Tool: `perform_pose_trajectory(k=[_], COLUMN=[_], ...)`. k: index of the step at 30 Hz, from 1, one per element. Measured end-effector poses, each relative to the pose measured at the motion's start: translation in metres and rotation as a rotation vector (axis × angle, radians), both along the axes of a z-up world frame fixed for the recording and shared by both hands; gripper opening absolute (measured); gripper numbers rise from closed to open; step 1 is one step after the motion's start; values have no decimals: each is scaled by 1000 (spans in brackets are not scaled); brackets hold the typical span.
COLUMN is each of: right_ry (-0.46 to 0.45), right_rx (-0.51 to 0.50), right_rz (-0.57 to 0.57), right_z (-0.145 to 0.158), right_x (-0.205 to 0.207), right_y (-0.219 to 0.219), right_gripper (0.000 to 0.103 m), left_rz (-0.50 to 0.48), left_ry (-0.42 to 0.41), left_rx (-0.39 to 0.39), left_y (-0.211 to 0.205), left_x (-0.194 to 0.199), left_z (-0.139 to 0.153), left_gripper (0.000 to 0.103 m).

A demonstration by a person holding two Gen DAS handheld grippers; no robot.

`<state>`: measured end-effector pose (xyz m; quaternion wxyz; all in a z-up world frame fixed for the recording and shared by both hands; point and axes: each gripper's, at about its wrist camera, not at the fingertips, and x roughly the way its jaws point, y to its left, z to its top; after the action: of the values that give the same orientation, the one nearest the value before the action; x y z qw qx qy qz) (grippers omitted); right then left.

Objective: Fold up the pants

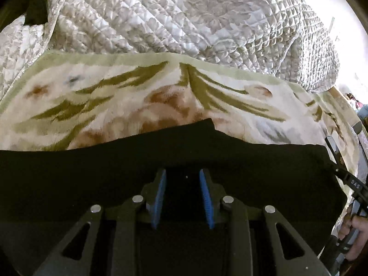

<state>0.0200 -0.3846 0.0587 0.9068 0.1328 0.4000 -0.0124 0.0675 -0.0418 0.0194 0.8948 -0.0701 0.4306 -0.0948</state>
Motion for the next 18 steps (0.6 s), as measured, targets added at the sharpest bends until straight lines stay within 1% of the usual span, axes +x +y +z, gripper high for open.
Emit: perform_pose_trajectory(k=[2,4,5,6,7,9,11,15,18], right_ry=[12,14,6,-1,-6,-18,-22,-20,-32], right_rx=[5,-24,-40,-48,-55,-59,-67,-113,-157], right_rz=[2,6,31,53,76,134,182,276,329], right_z=[-1,3,6,7,9,11,10,7,4], right_x=[-3,-8,-11,-16,-20,-32,-39,-56,-71], right_y=[-2,3,10,16,24,43,61,97,120], right_gripper=[24,24,24,28,41,55,55,55,55], left_rz=[1,8,8,12,19,30,44,70,79], left_ry=[-8,-11,-17,-26,-33,-40,-37,-29,-19], left_rx=[13,7,10,20,33,43,42,64,63], left_y=[-1,0,0,0,-1,0,2,4,6], left_x=[-5,-12,-17,-22,-28,-41,-52,-75,-90], left_z=[3,8,10,12,14,16,16,13,10], left_gripper=[32,32,32,32,32,32,32,32,32])
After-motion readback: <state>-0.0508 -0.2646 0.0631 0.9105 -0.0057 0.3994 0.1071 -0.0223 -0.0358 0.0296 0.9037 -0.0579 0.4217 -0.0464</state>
